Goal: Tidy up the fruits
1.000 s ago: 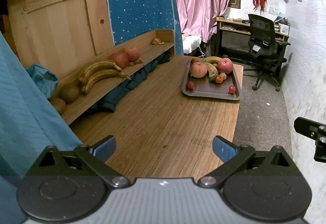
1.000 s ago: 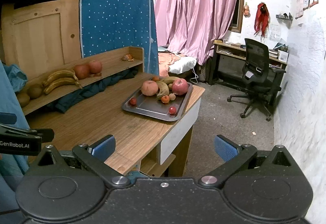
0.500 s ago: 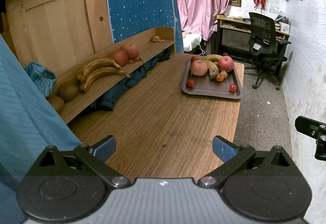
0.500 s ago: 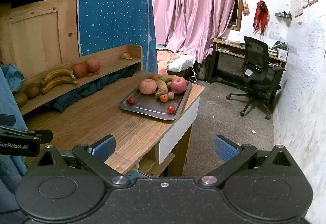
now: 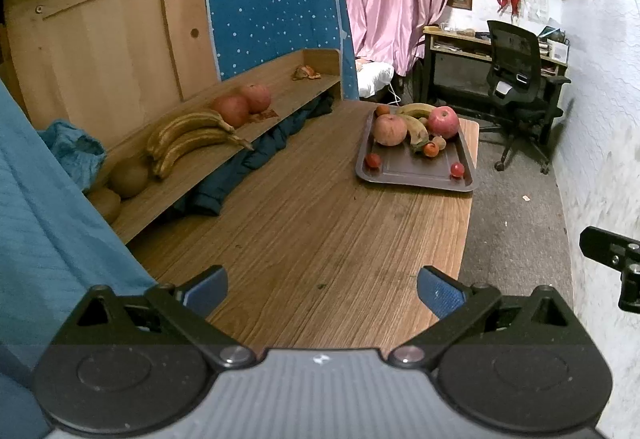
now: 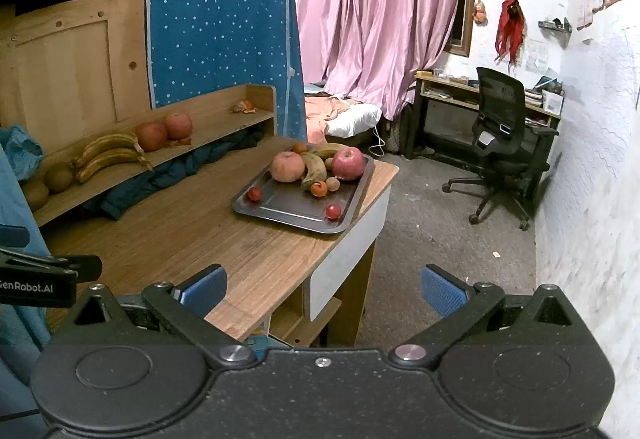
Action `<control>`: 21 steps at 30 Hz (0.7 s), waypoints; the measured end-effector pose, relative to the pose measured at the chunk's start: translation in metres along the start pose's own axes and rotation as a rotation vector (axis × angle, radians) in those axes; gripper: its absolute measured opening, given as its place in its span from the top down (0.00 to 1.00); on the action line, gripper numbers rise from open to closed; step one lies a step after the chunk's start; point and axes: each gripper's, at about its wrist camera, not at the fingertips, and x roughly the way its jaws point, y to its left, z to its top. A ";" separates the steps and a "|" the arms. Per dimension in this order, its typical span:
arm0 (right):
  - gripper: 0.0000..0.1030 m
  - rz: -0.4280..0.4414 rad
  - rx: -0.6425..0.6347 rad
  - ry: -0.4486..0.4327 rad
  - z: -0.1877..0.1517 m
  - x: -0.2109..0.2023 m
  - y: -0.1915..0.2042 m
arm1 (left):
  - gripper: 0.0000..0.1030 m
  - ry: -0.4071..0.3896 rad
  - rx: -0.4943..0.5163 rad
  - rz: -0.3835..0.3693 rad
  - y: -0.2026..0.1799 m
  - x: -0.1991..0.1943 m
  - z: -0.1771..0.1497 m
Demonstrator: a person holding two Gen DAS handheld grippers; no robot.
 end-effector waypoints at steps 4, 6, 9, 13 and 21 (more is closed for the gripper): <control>0.01 0.000 0.000 0.000 0.000 0.000 0.000 | 0.00 0.001 0.000 0.000 0.000 0.000 0.000; 0.01 0.000 0.000 0.000 0.000 0.000 0.000 | 0.00 0.001 0.000 -0.001 -0.001 0.000 0.000; 0.01 -0.002 0.001 0.001 0.000 0.001 0.000 | 0.00 0.002 0.002 -0.003 -0.001 0.002 0.000; 0.01 -0.009 0.004 0.004 -0.001 0.004 0.001 | 0.00 0.004 0.006 -0.009 -0.002 0.005 0.000; 0.01 -0.011 0.005 0.006 -0.001 0.005 0.001 | 0.00 0.009 0.010 -0.014 -0.001 0.008 0.001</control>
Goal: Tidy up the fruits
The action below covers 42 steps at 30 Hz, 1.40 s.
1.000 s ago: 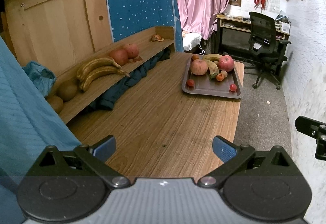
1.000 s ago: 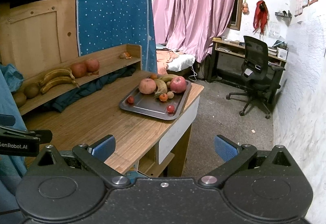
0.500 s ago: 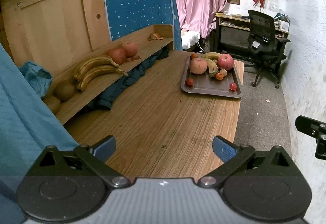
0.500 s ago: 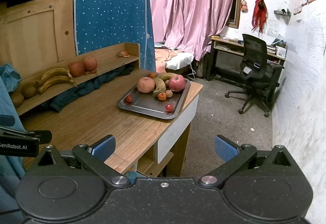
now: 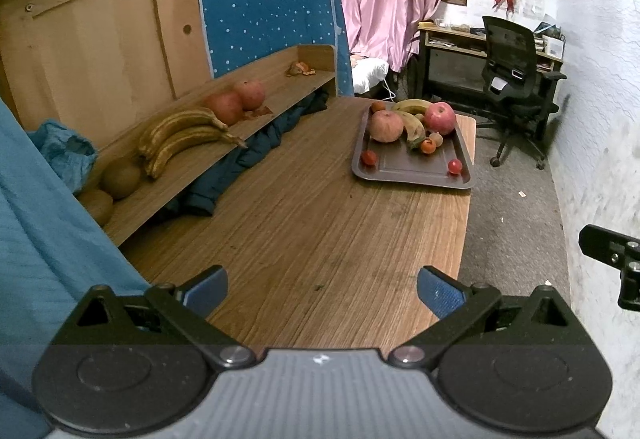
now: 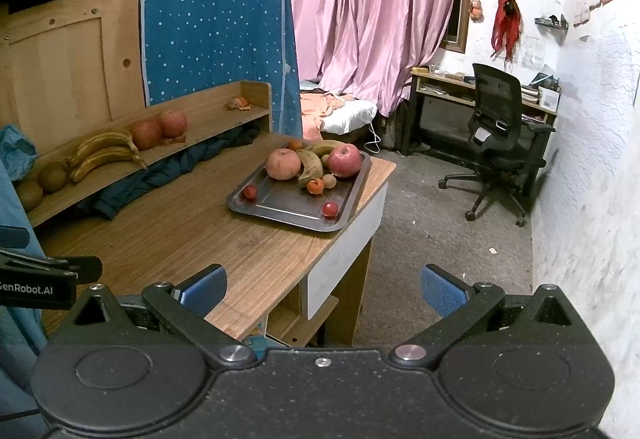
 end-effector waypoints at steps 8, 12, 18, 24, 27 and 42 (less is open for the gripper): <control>0.01 0.000 -0.001 0.002 0.001 0.000 0.000 | 0.00 0.003 0.001 -0.003 0.001 0.002 0.000; 0.01 -0.004 -0.001 0.004 0.000 0.001 0.000 | 0.00 0.006 0.001 -0.010 0.003 0.005 0.001; 0.01 -0.014 -0.004 0.012 -0.004 0.004 -0.001 | 0.00 -0.001 -0.009 -0.020 0.009 0.009 0.003; 0.01 -0.020 -0.022 0.025 -0.007 0.004 0.000 | 0.00 0.015 -0.021 -0.043 0.013 0.017 0.006; 0.01 -0.014 -0.028 0.031 -0.009 0.002 0.000 | 0.00 0.018 -0.029 -0.052 0.017 0.020 0.008; 0.01 -0.035 -0.026 0.063 0.006 0.017 0.021 | 0.00 0.042 -0.016 -0.101 0.026 0.041 0.014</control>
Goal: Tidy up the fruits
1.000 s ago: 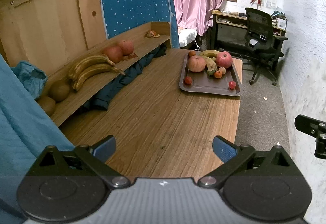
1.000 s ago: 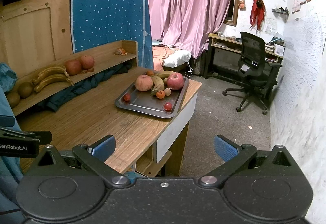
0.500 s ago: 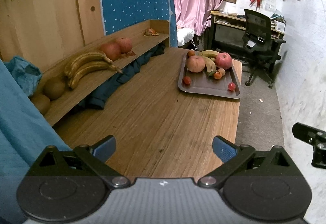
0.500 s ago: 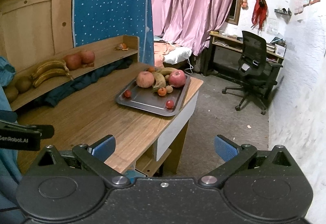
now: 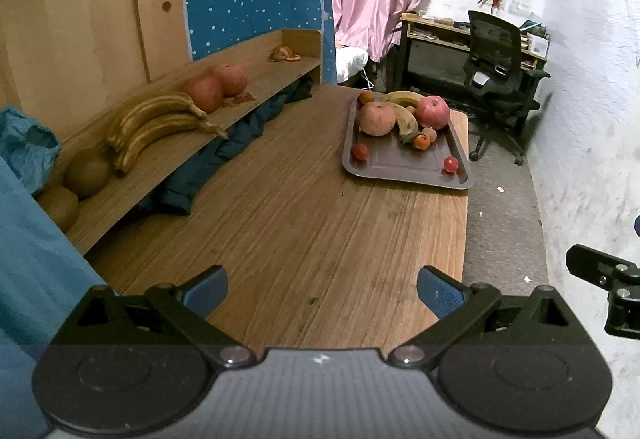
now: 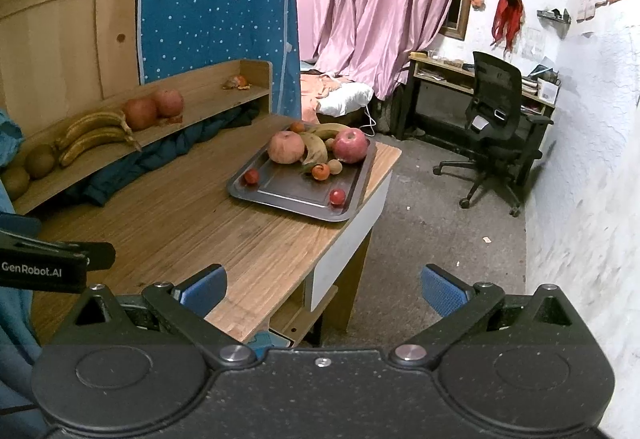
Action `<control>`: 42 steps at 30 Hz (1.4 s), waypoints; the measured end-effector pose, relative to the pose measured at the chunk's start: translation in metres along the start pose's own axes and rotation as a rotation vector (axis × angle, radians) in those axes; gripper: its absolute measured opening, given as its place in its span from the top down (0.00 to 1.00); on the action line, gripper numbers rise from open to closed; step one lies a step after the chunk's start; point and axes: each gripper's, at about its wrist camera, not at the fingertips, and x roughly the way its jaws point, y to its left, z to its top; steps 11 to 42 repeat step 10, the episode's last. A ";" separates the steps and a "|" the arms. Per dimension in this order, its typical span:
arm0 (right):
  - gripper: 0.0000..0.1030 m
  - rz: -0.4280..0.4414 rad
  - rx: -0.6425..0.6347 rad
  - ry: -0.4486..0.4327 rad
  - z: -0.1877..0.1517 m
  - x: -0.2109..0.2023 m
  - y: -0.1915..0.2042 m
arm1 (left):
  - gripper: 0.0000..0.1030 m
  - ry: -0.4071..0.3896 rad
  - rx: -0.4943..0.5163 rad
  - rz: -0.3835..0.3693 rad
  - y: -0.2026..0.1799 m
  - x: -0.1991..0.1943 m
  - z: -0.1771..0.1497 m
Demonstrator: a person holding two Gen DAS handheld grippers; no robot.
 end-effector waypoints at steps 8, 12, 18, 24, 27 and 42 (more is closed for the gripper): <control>0.01 -0.004 -0.010 0.022 0.006 0.007 0.005 | 0.00 0.010 -0.013 -0.014 0.004 0.007 0.003; 0.01 -0.002 -0.013 0.030 0.009 0.010 0.005 | 0.00 0.016 -0.017 -0.016 0.004 0.010 0.004; 0.01 -0.002 -0.013 0.030 0.009 0.010 0.005 | 0.00 0.016 -0.017 -0.016 0.004 0.010 0.004; 0.01 -0.002 -0.013 0.030 0.009 0.010 0.005 | 0.00 0.016 -0.017 -0.016 0.004 0.010 0.004; 0.01 -0.002 -0.013 0.030 0.009 0.010 0.005 | 0.00 0.016 -0.017 -0.016 0.004 0.010 0.004; 0.01 -0.002 -0.013 0.030 0.009 0.010 0.005 | 0.00 0.016 -0.017 -0.016 0.004 0.010 0.004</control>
